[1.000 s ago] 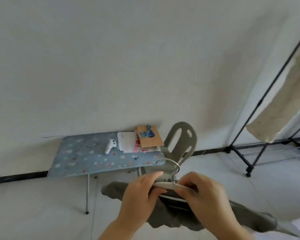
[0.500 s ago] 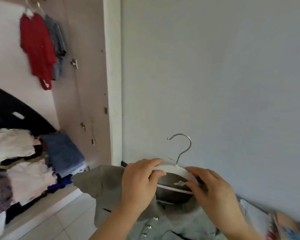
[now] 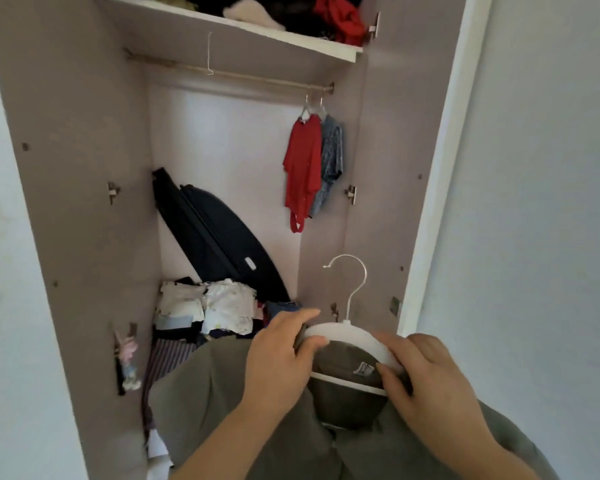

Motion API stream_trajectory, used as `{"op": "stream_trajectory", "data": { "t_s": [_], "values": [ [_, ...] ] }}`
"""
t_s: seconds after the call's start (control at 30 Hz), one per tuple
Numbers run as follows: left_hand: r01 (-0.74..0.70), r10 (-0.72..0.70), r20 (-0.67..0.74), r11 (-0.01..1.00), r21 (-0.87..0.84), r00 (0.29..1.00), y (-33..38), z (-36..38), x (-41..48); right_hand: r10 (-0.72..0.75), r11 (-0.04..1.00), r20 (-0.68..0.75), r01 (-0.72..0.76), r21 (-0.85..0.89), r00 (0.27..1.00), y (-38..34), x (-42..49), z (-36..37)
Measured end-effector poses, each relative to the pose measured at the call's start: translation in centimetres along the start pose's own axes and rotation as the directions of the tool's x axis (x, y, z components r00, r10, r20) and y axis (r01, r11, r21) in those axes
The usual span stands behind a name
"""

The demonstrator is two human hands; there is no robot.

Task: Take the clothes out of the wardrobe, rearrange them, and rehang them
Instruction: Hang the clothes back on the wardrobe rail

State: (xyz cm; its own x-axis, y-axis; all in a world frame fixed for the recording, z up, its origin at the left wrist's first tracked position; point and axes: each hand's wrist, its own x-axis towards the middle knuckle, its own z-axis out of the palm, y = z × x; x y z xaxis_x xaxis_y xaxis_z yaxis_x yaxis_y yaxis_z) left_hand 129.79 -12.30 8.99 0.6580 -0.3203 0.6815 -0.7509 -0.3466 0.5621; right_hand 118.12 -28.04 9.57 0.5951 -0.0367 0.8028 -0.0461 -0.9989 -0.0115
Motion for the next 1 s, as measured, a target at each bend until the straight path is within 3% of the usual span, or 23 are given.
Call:
{"op": "stream_trajectory", "data": {
  "t_s": [0.3, 0.7, 1.0],
  "values": [
    [0.077, -0.073, -0.053, 0.995, 0.067, 0.996, -12.6, 1.1, 15.3, -0.157, 0.981, -0.014, 0.155, -0.114, 0.987, 1.1, 15.5, 14.3],
    [-0.037, 0.038, 0.004, 0.956, 0.290, 0.999, -23.6, -0.4, 37.7, 0.017, 0.973, 0.118, 0.010, -0.232, 0.993, 5.1, 38.8, 27.1],
    [-0.105, 0.120, -0.008, 0.894, 0.435, 0.993, -28.4, 1.8, 55.6, 0.022, 0.964, 0.086, 0.002, -0.267, 0.996, 12.1, 59.2, 37.3]
  ]
}}
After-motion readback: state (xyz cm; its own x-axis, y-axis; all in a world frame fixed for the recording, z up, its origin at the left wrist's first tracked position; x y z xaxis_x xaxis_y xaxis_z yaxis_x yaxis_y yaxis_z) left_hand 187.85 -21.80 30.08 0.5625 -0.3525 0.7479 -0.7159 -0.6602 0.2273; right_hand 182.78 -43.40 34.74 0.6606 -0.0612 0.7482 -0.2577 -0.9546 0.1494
